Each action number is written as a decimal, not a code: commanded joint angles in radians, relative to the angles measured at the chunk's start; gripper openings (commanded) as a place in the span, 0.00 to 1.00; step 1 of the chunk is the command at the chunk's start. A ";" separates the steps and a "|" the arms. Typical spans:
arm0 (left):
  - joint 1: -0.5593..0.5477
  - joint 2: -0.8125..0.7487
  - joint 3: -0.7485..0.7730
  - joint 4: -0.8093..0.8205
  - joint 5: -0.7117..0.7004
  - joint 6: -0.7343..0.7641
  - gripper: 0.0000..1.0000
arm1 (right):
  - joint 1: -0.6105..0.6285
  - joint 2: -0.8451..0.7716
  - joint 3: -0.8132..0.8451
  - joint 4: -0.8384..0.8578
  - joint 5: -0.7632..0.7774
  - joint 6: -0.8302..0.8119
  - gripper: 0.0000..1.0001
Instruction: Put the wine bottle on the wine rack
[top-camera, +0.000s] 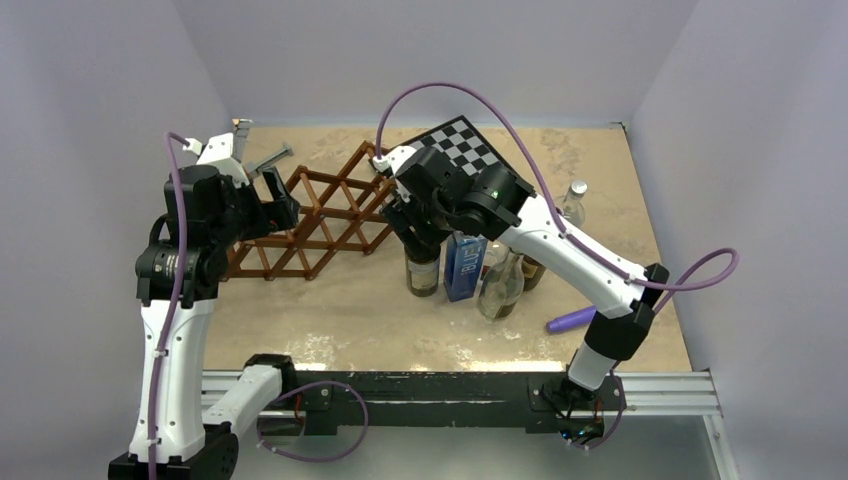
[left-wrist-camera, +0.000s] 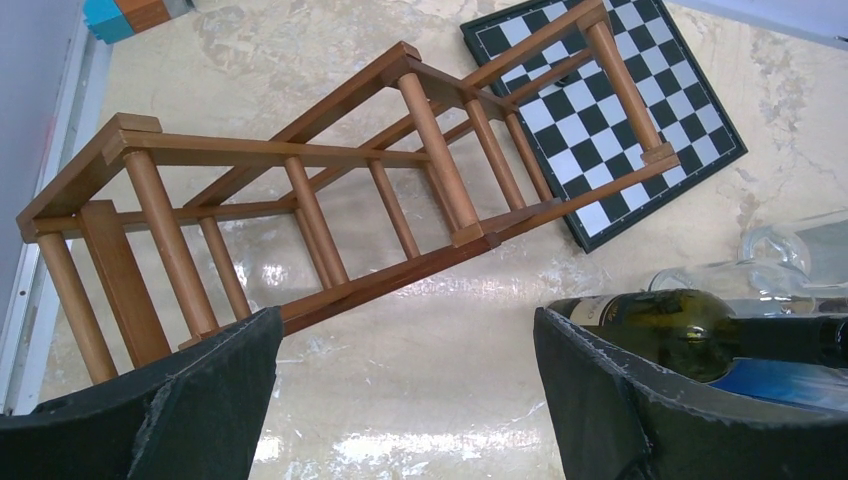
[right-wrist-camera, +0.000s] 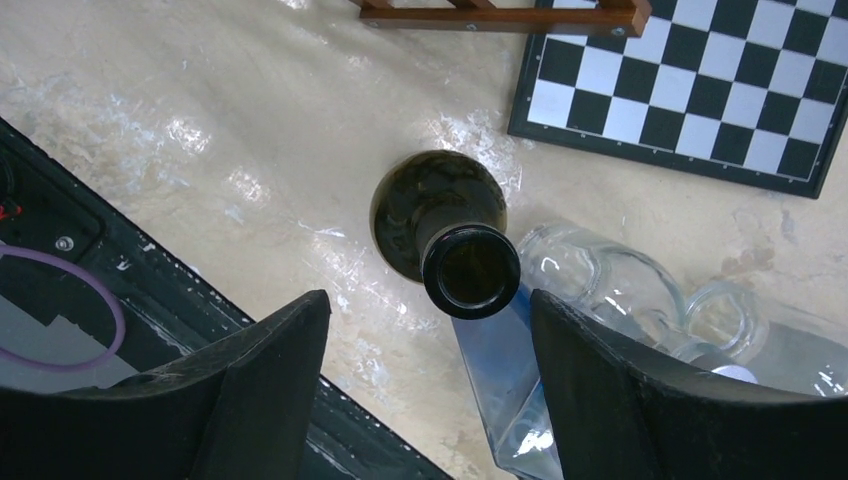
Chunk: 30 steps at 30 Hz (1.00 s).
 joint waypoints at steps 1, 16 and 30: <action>-0.002 0.004 0.026 0.038 0.025 -0.006 0.99 | 0.007 0.008 -0.035 0.023 -0.001 0.050 0.75; -0.003 -0.006 0.017 0.032 0.035 0.006 0.99 | -0.009 0.065 -0.054 0.079 0.046 0.090 0.54; -0.003 -0.125 -0.124 0.222 0.627 0.119 0.99 | -0.016 0.002 0.057 0.069 0.065 0.078 0.00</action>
